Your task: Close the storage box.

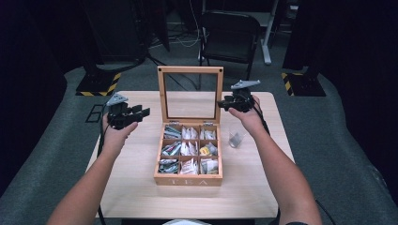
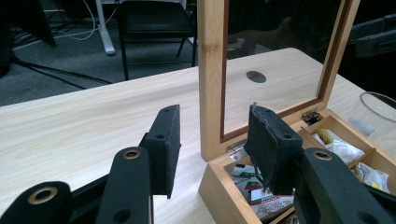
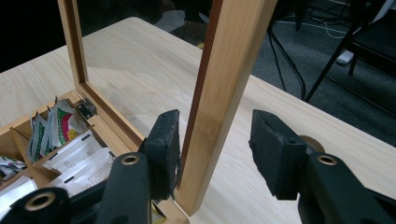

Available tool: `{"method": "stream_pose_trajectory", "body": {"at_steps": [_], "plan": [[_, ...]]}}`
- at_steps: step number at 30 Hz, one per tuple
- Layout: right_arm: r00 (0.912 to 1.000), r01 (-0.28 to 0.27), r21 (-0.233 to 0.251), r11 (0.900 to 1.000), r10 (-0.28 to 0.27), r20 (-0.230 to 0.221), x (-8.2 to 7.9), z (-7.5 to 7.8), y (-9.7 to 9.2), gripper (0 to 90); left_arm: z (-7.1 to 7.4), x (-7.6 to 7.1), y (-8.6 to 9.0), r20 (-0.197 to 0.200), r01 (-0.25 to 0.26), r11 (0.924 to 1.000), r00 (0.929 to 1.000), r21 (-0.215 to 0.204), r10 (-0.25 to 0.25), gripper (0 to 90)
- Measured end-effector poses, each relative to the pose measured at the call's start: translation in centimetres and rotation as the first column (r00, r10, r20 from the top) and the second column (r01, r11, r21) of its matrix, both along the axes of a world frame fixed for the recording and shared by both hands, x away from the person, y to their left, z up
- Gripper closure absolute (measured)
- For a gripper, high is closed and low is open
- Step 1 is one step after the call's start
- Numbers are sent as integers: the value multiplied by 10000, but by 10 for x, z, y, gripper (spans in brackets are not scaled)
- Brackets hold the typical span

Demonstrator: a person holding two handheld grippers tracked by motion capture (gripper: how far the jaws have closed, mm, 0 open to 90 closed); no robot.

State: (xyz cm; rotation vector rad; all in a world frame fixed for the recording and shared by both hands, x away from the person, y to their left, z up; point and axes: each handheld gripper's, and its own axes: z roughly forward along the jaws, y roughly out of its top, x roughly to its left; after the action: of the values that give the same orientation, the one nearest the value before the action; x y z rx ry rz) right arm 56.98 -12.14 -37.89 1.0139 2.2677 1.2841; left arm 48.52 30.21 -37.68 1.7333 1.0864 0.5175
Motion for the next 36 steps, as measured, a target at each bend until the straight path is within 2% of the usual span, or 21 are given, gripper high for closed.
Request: {"method": "stream_pose_trajectory", "body": {"at_steps": [9, 12, 19, 22, 29, 36], "plan": [[9997, -219, 235, 9995, 221, -72, 8, -3, 9, 517, 2, -4, 4, 34, -135, 9999, 9999, 43, 134, 546], [9996, -251, 170, 9995, 253, -121, 10, -6, 12, 517, 3, -5, 5, 0, -134, 9999, 9999, 44, 134, 546], [9997, -163, 290, 9994, 169, -196, 12, -7, 14, 515, 2, -4, 7, -29, -139, 9999, 9999, 27, 139, 546], [9995, -159, 311, 9994, 167, -250, 10, -5, 14, 523, 2, -3, 7, -40, -128, 9999, 9999, 42, 128, 546], [9985, -270, 472, 9985, 291, -454, 6, -1, 9, 603, 0, 0, 4, -38, -112, 9999, 9999, -15, 112, 546], [9987, -336, 273, 9991, 346, -380, -1, 3, 9, 623, -2, 2, -1, -38, -3, 10000, 10000, -40, 3, 545]]}}
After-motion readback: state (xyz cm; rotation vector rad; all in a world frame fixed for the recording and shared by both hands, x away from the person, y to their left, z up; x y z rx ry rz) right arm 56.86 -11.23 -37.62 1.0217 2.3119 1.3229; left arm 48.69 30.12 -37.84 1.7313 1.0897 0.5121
